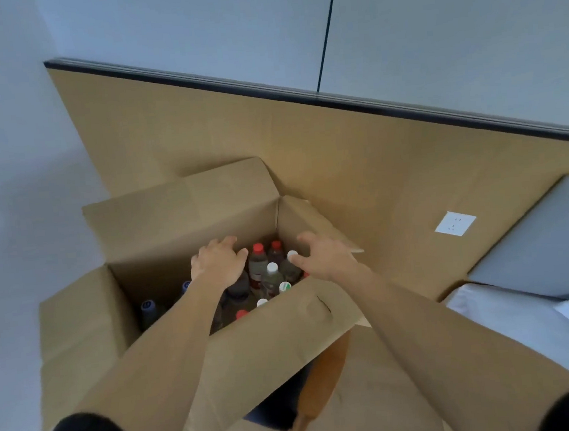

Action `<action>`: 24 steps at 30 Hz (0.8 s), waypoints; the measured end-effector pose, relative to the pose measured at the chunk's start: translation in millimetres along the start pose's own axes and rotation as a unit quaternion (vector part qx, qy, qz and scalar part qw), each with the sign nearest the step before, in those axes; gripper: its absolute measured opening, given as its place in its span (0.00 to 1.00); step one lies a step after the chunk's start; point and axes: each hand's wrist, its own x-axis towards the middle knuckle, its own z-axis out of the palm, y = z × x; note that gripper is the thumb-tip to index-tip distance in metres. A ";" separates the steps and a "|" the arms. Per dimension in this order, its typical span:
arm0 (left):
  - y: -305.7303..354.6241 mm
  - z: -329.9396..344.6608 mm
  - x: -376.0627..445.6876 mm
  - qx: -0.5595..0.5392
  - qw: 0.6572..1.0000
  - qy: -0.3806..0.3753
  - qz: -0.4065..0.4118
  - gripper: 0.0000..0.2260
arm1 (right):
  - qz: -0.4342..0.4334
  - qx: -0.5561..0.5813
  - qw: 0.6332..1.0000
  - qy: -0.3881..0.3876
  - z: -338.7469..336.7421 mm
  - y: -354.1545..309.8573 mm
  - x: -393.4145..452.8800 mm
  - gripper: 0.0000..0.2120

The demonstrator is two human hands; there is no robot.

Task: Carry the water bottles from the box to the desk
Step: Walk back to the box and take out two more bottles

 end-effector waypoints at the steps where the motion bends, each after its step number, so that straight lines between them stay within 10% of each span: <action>1: -3.3 1.6 5.4 0.001 1.000 -0.003 -0.007 0.23 | -0.005 -0.002 1.000 -0.002 0.9 -1.5 8.2 0.27; 24: -54.8 54.4 68.0 -0.013 0.979 -0.057 -0.196 0.23 | -0.147 -0.035 0.971 -0.185 68.4 10.6 189.9 0.27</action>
